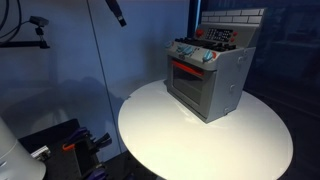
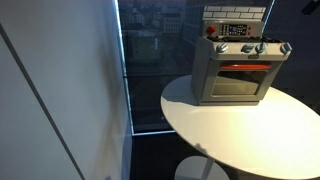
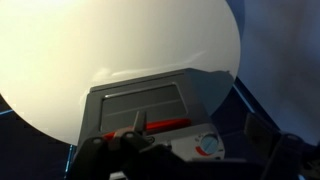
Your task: Turn the far right stove knob clockwise once
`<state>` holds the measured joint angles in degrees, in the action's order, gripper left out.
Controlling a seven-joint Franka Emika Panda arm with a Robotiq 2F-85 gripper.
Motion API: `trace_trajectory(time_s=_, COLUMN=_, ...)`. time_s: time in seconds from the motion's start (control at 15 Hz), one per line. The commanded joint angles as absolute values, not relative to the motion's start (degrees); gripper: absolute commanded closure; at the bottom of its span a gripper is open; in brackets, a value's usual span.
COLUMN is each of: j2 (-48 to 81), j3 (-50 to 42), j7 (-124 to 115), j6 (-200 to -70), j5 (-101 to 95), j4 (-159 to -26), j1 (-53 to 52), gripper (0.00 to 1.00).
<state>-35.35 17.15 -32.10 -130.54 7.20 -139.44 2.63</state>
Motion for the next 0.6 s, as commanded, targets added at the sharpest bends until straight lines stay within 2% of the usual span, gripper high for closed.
trace_trajectory(time_s=0.0, j2=-31.51, j3=16.51, j7=-35.88, j6=-132.41, j5=4.02, j4=-134.64, j1=5.57, gripper=0.00)
trace_trajectory(time_s=0.53, j2=-25.25, j3=14.58, j7=-41.57, j6=-136.49, j5=-6.86, j4=-128.97, j1=11.61, gripper=0.00)
